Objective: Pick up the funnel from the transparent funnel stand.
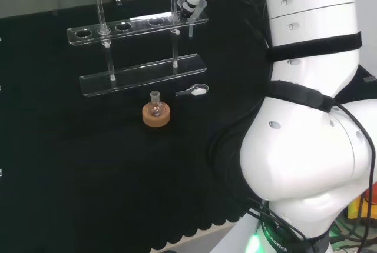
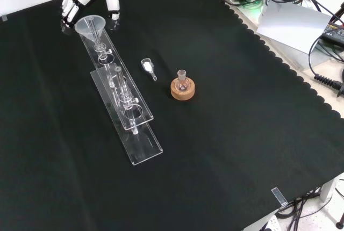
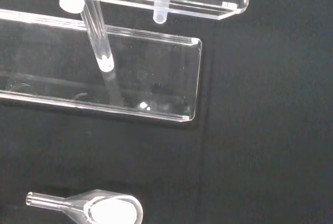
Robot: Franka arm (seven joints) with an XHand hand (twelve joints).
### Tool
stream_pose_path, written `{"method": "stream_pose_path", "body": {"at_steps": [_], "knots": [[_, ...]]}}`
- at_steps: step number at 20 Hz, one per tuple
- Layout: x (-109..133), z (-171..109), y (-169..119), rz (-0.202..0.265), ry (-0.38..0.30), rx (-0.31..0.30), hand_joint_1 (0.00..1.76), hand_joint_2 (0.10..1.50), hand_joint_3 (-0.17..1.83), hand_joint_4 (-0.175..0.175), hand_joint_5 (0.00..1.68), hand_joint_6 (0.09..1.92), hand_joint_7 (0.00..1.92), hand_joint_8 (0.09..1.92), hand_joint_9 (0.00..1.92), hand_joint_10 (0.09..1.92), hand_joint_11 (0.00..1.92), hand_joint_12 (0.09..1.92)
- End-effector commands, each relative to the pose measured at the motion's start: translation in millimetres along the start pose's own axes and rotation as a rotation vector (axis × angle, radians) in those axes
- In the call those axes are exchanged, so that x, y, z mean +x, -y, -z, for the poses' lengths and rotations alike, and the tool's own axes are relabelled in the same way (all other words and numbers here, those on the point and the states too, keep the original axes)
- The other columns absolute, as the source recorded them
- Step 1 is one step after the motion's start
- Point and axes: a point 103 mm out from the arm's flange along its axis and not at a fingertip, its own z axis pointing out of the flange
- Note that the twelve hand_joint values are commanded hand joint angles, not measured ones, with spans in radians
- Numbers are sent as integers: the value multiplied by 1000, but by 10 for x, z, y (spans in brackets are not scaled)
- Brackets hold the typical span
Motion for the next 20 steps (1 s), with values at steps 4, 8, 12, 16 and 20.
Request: {"method": "stream_pose_path", "body": {"at_steps": [4,8,12,16,20], "knots": [[-100,-63,-46,-2,7,7,679,659,452,-25,132,87,51,669,452,655,323,1355],[-62,-51,-44,-13,26,-9,686,658,454,-25,132,87,50,669,446,653,311,1353],[-81,-44,-52,-2,34,-35,713,660,457,-25,149,87,76,679,481,666,307,1358],[-65,-22,-60,-2,53,-43,761,661,480,-21,271,87,275,711,654,641,345,1346],[-41,-40,-86,3,62,-40,781,665,489,-24,352,87,405,751,731,649,367,1337]]}}
